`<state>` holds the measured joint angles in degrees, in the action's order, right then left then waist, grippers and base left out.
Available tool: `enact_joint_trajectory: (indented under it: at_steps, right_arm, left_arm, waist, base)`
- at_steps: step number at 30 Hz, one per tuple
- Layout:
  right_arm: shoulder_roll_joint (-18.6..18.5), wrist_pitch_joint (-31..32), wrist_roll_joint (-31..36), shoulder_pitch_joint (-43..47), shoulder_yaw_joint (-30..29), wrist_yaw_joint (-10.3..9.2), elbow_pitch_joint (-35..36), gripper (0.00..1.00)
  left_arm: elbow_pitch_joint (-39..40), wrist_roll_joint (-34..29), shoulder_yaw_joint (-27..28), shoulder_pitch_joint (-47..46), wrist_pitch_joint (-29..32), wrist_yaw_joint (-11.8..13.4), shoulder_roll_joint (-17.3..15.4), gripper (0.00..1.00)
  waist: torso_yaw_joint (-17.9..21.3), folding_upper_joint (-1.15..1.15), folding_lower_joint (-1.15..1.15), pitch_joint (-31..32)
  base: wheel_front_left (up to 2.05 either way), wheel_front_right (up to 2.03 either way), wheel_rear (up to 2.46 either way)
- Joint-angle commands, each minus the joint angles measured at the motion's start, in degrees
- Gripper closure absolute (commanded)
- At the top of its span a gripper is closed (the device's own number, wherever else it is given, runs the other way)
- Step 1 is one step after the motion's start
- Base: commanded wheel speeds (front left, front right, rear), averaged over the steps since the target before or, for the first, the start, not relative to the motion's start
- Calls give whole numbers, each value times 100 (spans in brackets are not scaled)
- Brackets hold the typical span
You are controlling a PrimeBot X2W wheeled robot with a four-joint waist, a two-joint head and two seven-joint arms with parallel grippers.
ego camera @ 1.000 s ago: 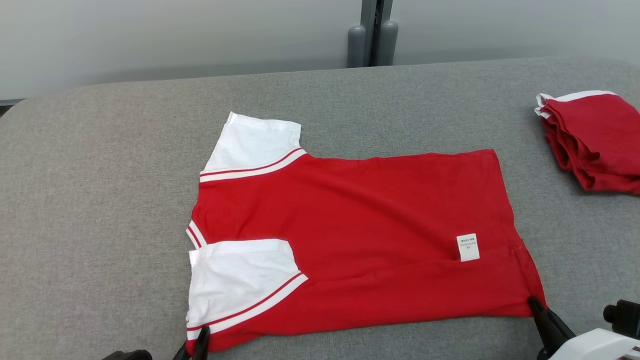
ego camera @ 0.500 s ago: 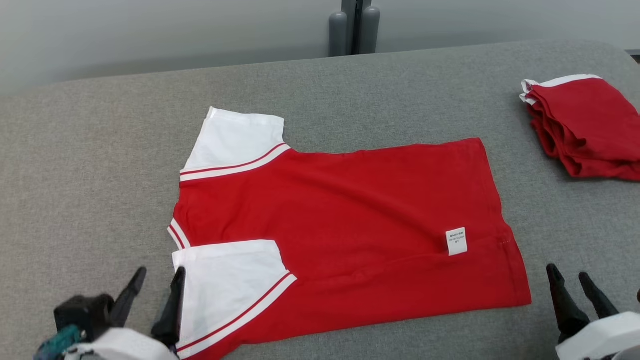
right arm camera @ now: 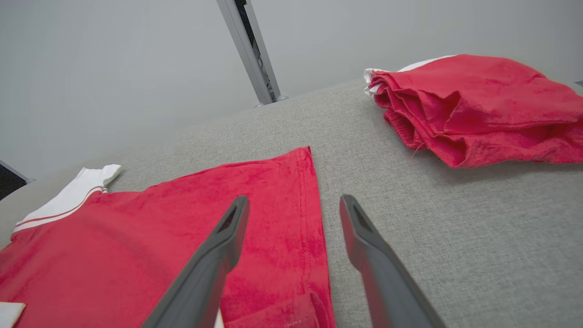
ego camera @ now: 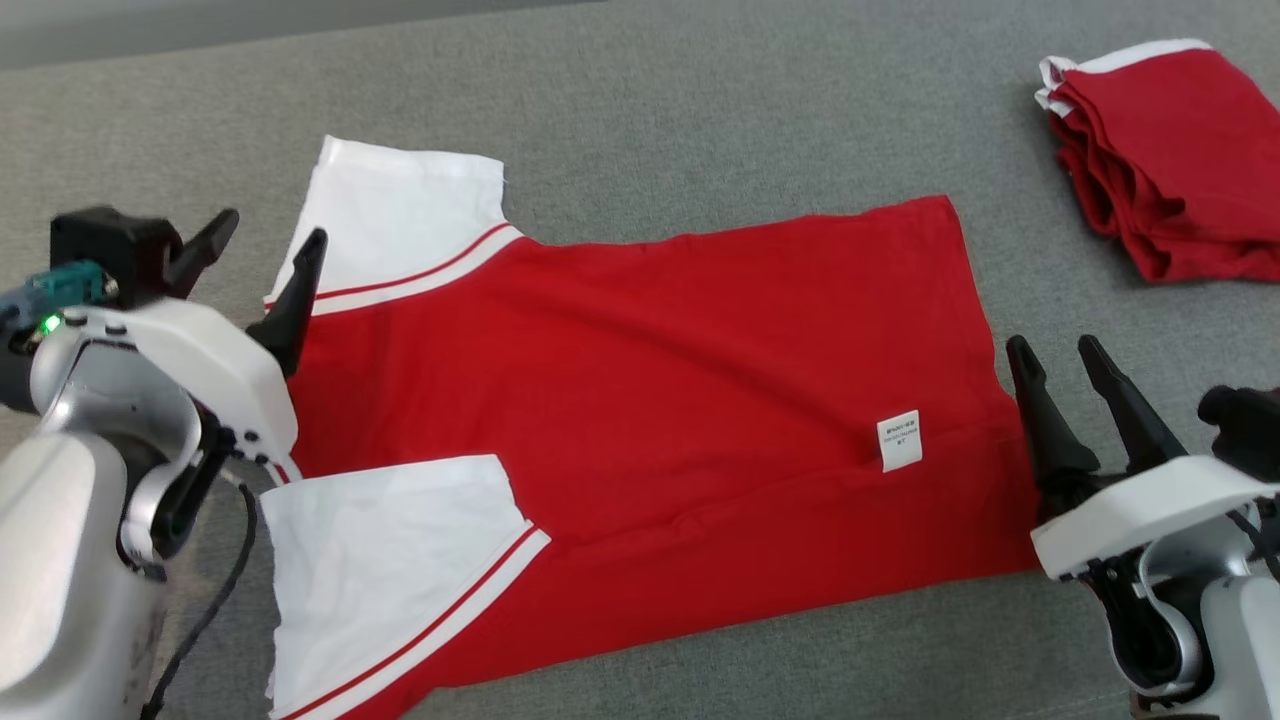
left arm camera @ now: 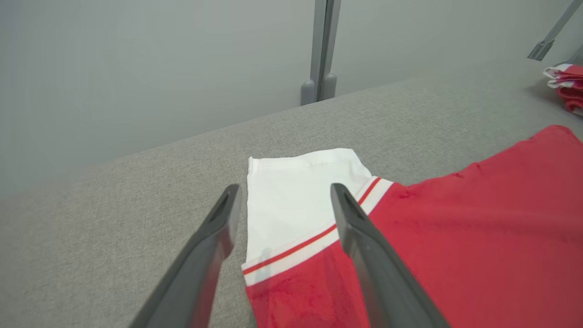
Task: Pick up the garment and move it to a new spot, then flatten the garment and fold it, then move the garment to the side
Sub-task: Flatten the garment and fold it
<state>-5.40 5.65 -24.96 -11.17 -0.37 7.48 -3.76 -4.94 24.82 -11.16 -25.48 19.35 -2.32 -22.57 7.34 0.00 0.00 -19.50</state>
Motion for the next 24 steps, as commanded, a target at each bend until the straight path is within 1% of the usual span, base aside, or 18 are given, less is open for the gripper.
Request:
enact_joint_trajectory:
  at_steps: [1,6,12,18,24]
  right_arm:
    - [-42,-51,-34,-173,73,3,-22,0]
    - [-102,-153,-85,-684,391,3,-137,0]
    - [-183,-289,-108,-1342,773,3,-336,0]
    - [-316,-429,-136,-1799,982,3,-551,0]
    - [-376,-504,-183,-1953,1077,3,-674,0]
  left_arm:
    - [-136,95,-1,-267,99,-57,33,0]
    - [-721,196,-37,-1248,516,-239,-149,0]
    - [-1440,332,15,-2122,960,-346,-419,0]
    - [-1900,407,-91,-2523,1292,-398,-521,0]
    - [-1991,399,-234,-2619,1471,-426,-597,0]
  waist:
    - [191,0,0,-367]
    - [366,0,0,-855]
    - [591,0,0,-1237]
    - [686,0,0,-1302]
    - [723,0,0,-1296]
  base:
    - [0,0,0]
    - [0,0,0]
    - [0,0,0]
    - [0,0,0]
    - [0,0,0]
